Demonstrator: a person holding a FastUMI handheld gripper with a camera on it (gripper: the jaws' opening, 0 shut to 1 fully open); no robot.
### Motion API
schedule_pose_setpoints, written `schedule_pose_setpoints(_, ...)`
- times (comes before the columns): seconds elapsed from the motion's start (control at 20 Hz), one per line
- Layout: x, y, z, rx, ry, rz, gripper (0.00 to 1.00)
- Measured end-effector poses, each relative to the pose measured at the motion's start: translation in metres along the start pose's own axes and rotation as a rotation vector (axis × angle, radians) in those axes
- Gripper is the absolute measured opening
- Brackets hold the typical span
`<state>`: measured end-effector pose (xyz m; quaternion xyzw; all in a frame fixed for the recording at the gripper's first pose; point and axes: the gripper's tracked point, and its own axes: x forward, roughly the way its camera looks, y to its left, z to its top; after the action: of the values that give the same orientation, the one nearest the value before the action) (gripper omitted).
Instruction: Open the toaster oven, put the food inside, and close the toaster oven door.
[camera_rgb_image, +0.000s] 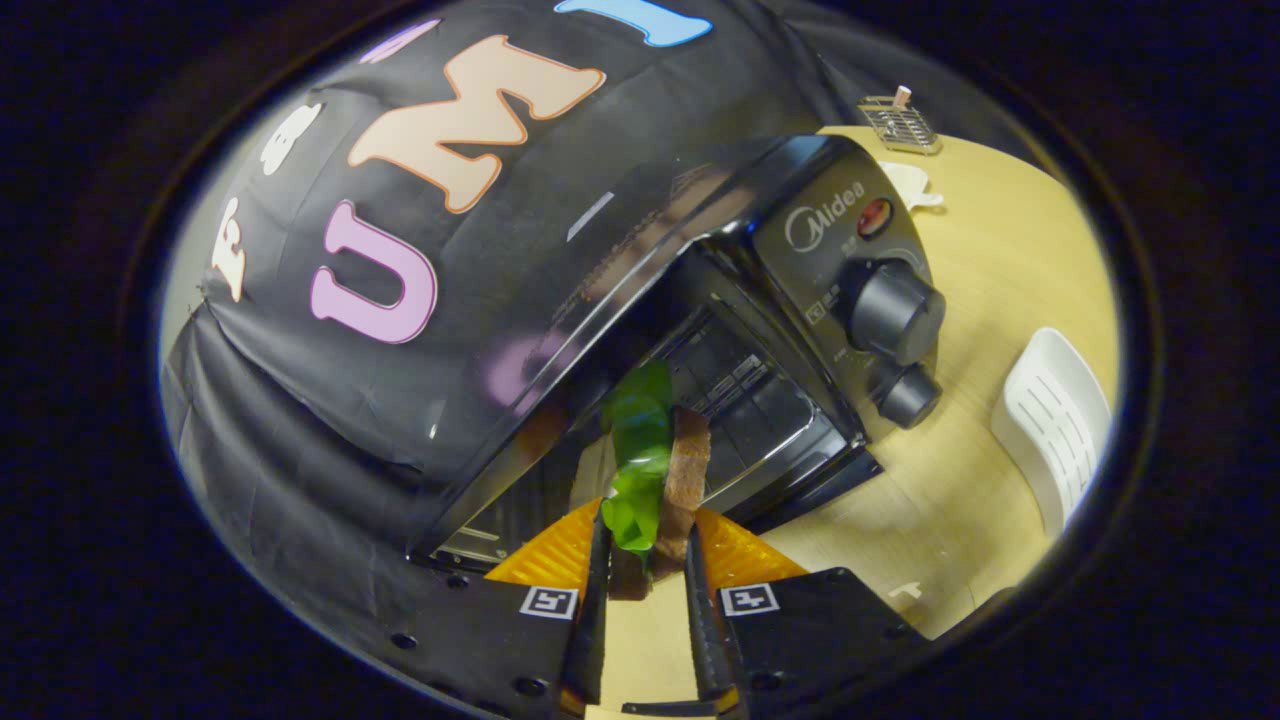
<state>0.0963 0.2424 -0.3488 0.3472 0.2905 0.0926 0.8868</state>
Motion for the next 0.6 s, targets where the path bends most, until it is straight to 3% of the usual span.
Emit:
schedule_pose_setpoints(0.15,0.011,0.001,0.008,-0.055,-0.013,-0.009,0.37)
schedule_pose_setpoints(0.6,0.036,0.019,0.022,-0.423,-0.076,-0.055,0.38)
